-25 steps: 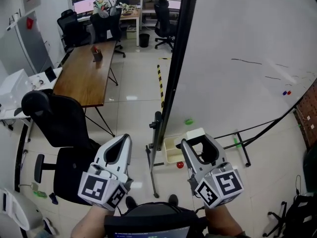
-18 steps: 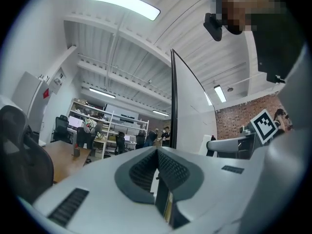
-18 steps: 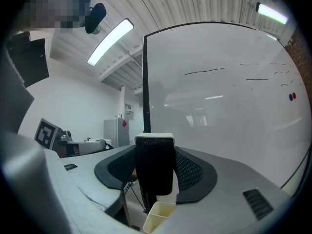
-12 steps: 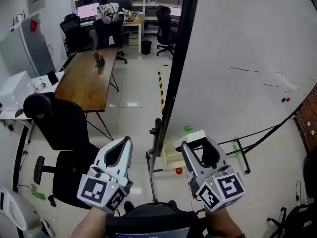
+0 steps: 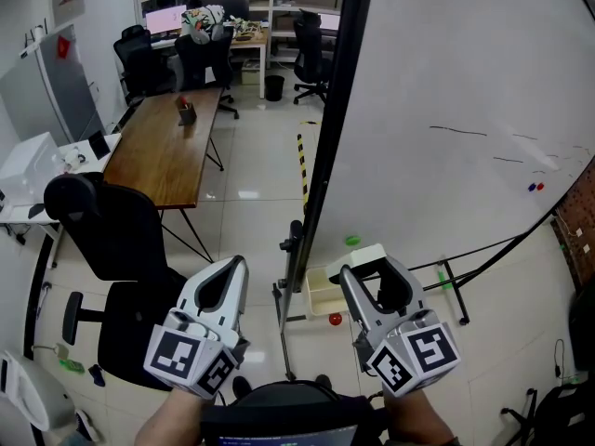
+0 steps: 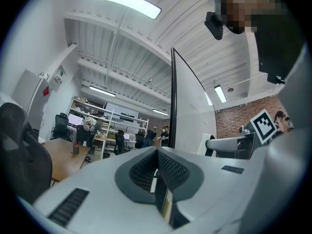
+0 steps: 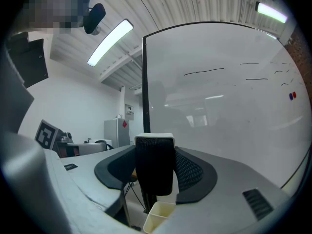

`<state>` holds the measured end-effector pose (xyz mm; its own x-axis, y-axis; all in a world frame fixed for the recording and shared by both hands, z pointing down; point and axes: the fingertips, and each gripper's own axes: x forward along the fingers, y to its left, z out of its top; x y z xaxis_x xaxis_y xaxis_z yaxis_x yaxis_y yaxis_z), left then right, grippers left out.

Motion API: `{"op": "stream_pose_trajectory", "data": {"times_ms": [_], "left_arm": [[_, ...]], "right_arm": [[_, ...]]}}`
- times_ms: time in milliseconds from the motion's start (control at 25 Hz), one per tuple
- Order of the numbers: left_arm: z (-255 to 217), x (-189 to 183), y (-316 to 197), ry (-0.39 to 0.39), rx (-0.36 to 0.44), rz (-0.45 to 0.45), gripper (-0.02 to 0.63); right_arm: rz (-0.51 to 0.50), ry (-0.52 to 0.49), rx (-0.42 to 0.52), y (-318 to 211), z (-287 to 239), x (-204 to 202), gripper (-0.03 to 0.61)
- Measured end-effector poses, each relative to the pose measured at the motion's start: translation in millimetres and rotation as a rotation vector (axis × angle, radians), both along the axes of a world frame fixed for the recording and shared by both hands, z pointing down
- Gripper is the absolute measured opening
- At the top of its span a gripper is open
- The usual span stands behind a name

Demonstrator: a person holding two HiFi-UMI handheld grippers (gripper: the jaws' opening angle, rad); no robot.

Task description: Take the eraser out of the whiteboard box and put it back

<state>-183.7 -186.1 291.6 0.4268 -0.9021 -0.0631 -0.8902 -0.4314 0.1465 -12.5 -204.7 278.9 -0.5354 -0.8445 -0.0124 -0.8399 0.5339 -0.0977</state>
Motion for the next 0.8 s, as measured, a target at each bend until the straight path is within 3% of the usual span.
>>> {"op": "stream_pose_trajectory", "data": {"times_ms": [800], "left_arm": [[34.3,8.1,-38.0,-0.035,-0.080,-0.019,0.035]], "right_arm": [[0.009,0.039,-0.036,-38.6,22.2,-11.5,0.262]]}}
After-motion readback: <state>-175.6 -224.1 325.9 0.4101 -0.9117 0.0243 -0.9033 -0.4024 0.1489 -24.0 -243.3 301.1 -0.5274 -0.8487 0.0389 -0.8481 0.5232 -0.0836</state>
